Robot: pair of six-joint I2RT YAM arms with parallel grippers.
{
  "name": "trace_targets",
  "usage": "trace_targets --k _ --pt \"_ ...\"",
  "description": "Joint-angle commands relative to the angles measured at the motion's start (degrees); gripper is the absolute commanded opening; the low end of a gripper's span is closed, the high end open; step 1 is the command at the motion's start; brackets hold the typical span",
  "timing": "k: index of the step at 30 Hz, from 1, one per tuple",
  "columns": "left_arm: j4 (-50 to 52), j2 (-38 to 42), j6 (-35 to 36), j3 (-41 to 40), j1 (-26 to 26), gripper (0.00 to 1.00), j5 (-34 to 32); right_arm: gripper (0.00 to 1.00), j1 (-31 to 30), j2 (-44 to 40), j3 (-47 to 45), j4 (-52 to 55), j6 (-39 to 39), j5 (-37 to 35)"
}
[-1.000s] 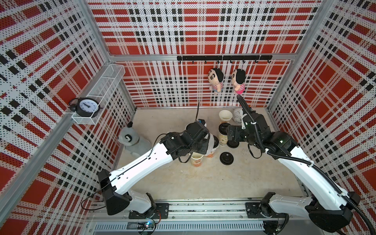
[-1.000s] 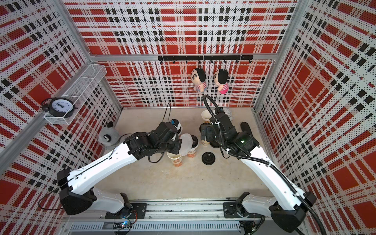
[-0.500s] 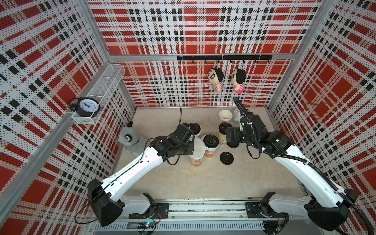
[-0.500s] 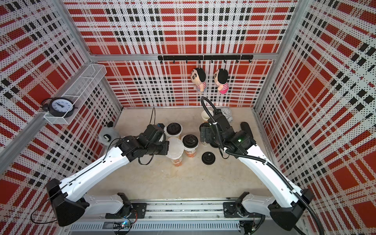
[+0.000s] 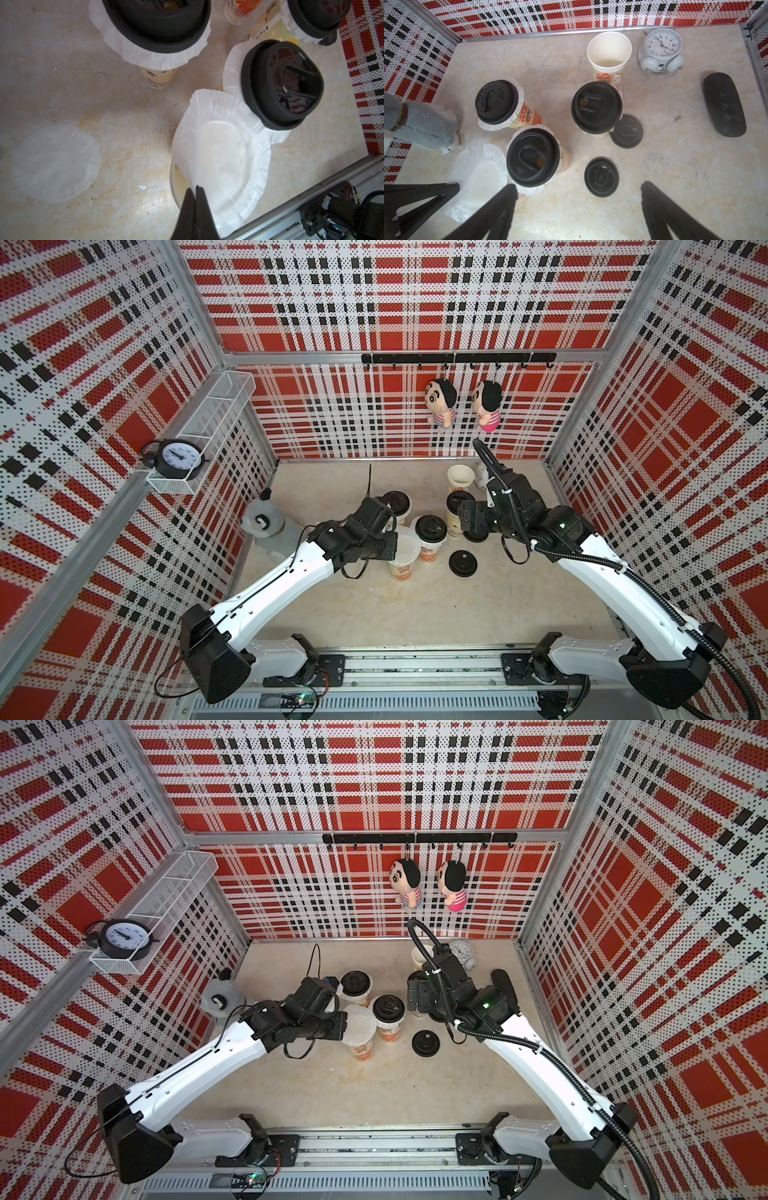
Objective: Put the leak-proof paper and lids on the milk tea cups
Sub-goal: Place the leak-proof paper at the cup.
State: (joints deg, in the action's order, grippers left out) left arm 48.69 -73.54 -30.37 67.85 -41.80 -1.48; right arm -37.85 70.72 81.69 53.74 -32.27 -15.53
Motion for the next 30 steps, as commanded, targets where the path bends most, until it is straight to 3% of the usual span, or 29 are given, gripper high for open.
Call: trace_targets --k 1,10,16,26,30 --pt "-1.66 0.85 0.41 -1.44 0.32 0.04 1.06 0.96 0.32 0.33 0.24 -0.25 -0.43 0.22" --pt "-2.01 1.31 -0.19 -2.38 0.32 0.12 1.06 0.96 0.32 0.25 0.03 -0.56 -0.50 0.64" --pt "-1.99 1.64 -0.34 -2.42 0.47 0.27 0.78 0.96 0.32 0.21 -0.13 -0.74 -0.59 0.81" --pt "-1.58 1.92 -0.40 -2.63 1.11 0.39 0.34 0.96 0.32 0.21 -0.13 -0.74 -0.53 0.85" --pt "-1.32 2.24 -0.52 -3.06 1.11 0.49 0.35 0.96 0.27 0.23 -0.13 -0.85 -0.59 1.23"
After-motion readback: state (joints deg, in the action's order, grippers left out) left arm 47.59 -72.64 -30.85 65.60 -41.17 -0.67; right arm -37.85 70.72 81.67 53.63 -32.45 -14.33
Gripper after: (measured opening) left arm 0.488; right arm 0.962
